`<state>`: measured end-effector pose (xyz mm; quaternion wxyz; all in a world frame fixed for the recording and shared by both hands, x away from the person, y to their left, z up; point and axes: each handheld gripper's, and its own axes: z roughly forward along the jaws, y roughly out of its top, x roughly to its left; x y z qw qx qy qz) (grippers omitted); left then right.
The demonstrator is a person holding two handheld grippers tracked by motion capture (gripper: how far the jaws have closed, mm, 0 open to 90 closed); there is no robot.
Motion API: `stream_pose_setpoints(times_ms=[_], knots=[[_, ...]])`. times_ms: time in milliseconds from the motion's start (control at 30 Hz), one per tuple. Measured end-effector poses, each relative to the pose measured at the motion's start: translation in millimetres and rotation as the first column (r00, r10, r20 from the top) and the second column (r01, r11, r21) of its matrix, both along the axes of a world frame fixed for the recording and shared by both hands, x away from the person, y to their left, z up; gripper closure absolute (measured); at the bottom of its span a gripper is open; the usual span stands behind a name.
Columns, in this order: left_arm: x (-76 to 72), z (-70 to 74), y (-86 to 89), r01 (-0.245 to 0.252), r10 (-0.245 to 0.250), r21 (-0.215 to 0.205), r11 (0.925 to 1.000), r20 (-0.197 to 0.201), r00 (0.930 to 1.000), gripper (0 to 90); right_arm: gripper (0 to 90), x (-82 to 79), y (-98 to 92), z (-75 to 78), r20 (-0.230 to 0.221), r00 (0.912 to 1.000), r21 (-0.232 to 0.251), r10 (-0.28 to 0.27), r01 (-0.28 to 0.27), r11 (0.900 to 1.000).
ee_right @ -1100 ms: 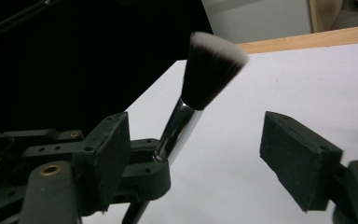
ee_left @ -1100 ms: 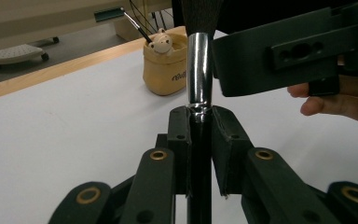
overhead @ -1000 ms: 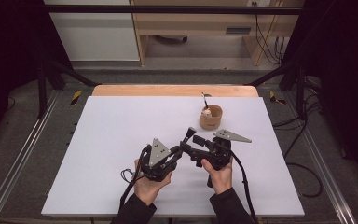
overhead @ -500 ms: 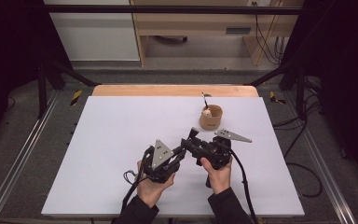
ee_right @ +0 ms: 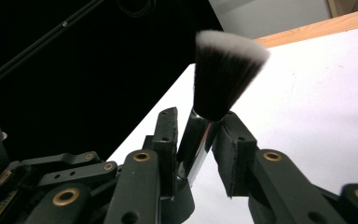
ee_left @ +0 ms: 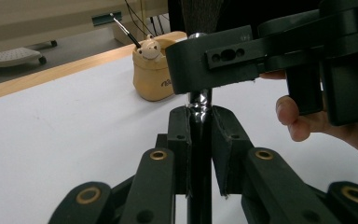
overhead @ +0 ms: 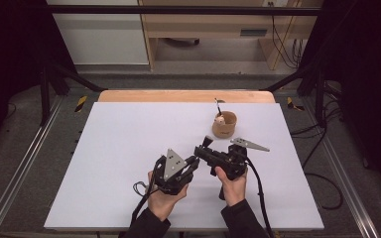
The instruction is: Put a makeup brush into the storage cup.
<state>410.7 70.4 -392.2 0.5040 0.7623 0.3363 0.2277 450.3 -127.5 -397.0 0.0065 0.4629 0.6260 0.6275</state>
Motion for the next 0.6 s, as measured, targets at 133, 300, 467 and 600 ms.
stream_pose_setpoints(times_ms=[133, 300, 467, 600], knots=[[0.0, -0.5, -0.6, -0.002, 0.002, -0.001, 1.0, 0.0, 1.0, 78.1, 76.3, -0.1, -0.2, 0.2, -0.001, 1.0, 0.013, 0.01, -0.01, 1.0], [-0.4, -0.1, -0.5, 0.002, -0.002, -0.007, 1.0, 0.001, 1.0, 78.0, 77.4, -1.1, -0.2, 0.9, 0.001, 0.9999, 0.024, 0.014, -0.014, 1.0], [-0.1, 0.5, 0.5, 0.012, -0.011, -0.016, 0.9998, 0.004, 0.9999, 77.7, 77.6, -2.1, -0.9, 1.3, 0.01, 0.9998, 0.026, 0.018, -0.018, 0.999], [0.8, 2.4, 2.8, 0.017, -0.017, -0.02, 0.9997, 0.008, 0.9998, 70.2, 77.6, -2.2, -1.8, 1.7, 0.028, 0.9995, 0.022, 0.013, -0.013, 1.0]])
